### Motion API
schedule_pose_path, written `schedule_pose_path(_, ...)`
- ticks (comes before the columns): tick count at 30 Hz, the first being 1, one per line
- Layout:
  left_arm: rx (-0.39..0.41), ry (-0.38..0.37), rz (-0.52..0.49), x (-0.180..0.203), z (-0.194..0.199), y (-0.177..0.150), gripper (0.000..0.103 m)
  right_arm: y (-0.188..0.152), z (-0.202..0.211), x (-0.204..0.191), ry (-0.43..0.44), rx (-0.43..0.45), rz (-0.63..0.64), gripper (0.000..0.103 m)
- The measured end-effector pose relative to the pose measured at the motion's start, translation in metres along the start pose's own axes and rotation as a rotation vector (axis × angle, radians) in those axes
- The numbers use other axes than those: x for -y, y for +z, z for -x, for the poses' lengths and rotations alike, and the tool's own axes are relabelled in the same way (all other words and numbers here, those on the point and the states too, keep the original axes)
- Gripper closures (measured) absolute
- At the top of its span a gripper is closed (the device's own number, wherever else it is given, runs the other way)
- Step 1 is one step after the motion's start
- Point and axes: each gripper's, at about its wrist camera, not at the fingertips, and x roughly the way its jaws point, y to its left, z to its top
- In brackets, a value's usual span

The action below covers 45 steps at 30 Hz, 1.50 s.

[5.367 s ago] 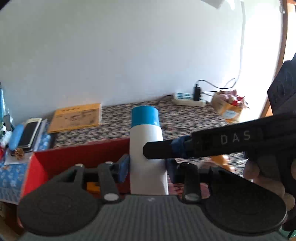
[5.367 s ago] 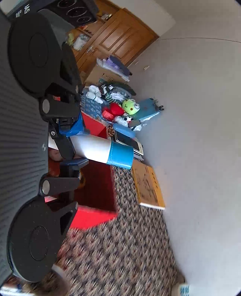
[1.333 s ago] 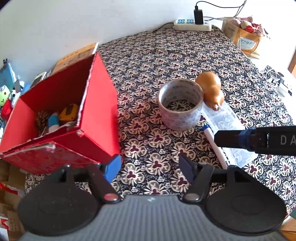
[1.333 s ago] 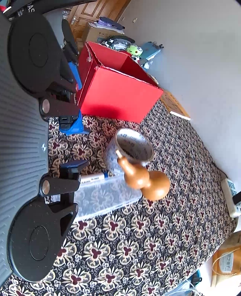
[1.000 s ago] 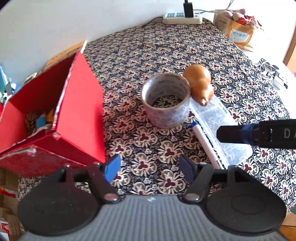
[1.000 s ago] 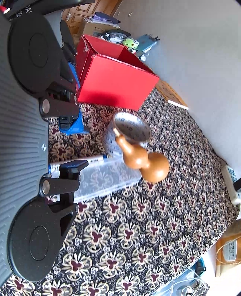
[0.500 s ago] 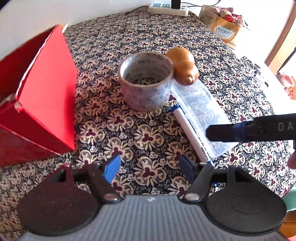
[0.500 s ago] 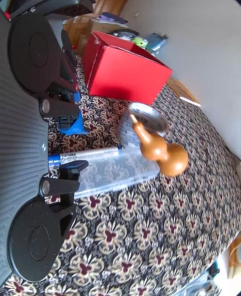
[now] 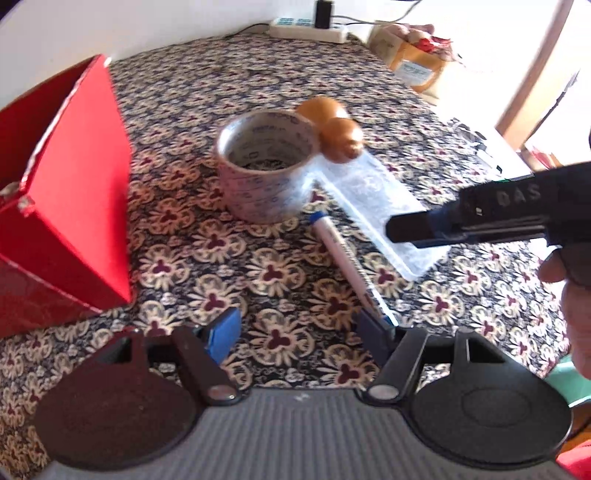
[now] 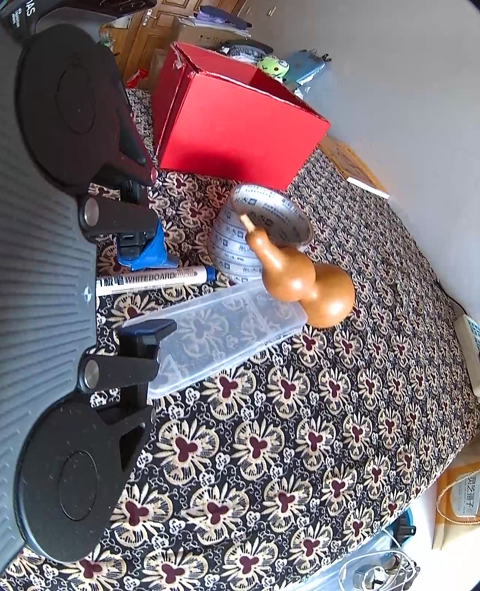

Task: Organize rigid objects
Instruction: 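Grasp the white marker with blue cap with the right gripper, then lift the marker with the right gripper and carry it into the red box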

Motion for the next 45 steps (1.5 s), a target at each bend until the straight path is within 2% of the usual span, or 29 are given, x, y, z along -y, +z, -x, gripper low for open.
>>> schedule_pose_path(8,0.005,-0.121,-0.071,0.014,-0.002,-0.002,0.033,-0.008,-0.022,-0.010,0.023,-0.064,0.024,0.088)
schedule_pose_path(9,0.006,-0.126,-0.076,0.016,-0.003,-0.003,0.033,-0.009,-0.026,-0.011,0.010,-0.067,0.029,0.088)
schedule_pose_path(10,0.006,-0.129,-0.077,0.017,-0.004,-0.003,0.033,-0.010,-0.029,-0.011,-0.011,-0.069,0.031,0.093)
schedule_pose_path(13,-0.004,-0.140,-0.060,0.015,-0.010,-0.002,0.033,-0.011,-0.038,-0.013,-0.005,-0.077,0.028,0.092)
schedule_pose_path(17,-0.009,-0.123,-0.048,0.012,-0.017,-0.001,0.034,-0.016,-0.046,-0.019,0.032,-0.066,0.038,0.093)
schedule_pose_path(23,-0.027,-0.115,-0.030,0.006,-0.026,-0.002,0.038,-0.012,-0.058,-0.013,0.104,-0.071,-0.073,0.098)
schedule_pose_path(25,-0.038,-0.118,-0.021,0.004,-0.030,-0.002,0.047,-0.012,-0.059,-0.013,0.109,-0.072,-0.073,0.098)
schedule_pose_path(29,-0.036,-0.112,-0.022,0.003,-0.032,-0.002,0.052,-0.015,-0.069,-0.013,0.164,-0.104,-0.129,0.098)
schedule_pose_path(32,-0.028,-0.093,-0.038,0.005,-0.032,-0.003,0.065,-0.016,-0.070,-0.013,0.177,-0.106,-0.130,0.098)
schedule_pose_path(34,-0.023,-0.082,-0.041,0.005,-0.032,-0.003,0.082,-0.017,-0.063,-0.013,0.177,-0.105,-0.112,0.098)
schedule_pose_path(36,-0.020,-0.082,-0.035,0.003,-0.031,-0.003,0.091,-0.018,-0.063,-0.016,0.175,-0.100,-0.092,0.097)
schedule_pose_path(40,-0.012,-0.083,-0.026,-0.001,-0.030,-0.005,0.092,-0.021,-0.065,-0.020,0.179,-0.086,-0.071,0.097)
schedule_pose_path(45,-0.006,-0.081,-0.017,0.000,-0.023,-0.010,0.092,-0.025,-0.060,-0.009,0.219,-0.102,-0.145,0.096)
